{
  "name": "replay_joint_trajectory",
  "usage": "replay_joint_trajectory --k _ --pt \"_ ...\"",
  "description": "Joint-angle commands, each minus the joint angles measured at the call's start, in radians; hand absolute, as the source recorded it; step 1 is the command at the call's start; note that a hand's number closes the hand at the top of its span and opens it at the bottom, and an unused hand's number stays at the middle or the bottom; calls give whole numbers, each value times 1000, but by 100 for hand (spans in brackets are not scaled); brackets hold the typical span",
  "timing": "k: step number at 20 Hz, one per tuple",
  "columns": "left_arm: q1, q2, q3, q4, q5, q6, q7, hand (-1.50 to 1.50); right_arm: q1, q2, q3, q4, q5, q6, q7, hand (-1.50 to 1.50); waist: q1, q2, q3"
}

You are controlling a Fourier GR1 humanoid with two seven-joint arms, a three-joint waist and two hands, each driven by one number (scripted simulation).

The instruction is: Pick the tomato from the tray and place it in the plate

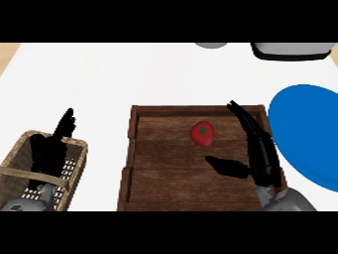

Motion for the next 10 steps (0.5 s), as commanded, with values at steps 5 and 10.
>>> replay_joint_trajectory --k 5,10 --pt "4 -32 -17 21 -4 -7 21 0 -180 -112 54 -119 166 357 496 -150 0 3 -9" --pt "-24 -33 -4 -19 -10 8 75 0 -253 -87 63 -125 40 607 657 -150 8 6 -5"
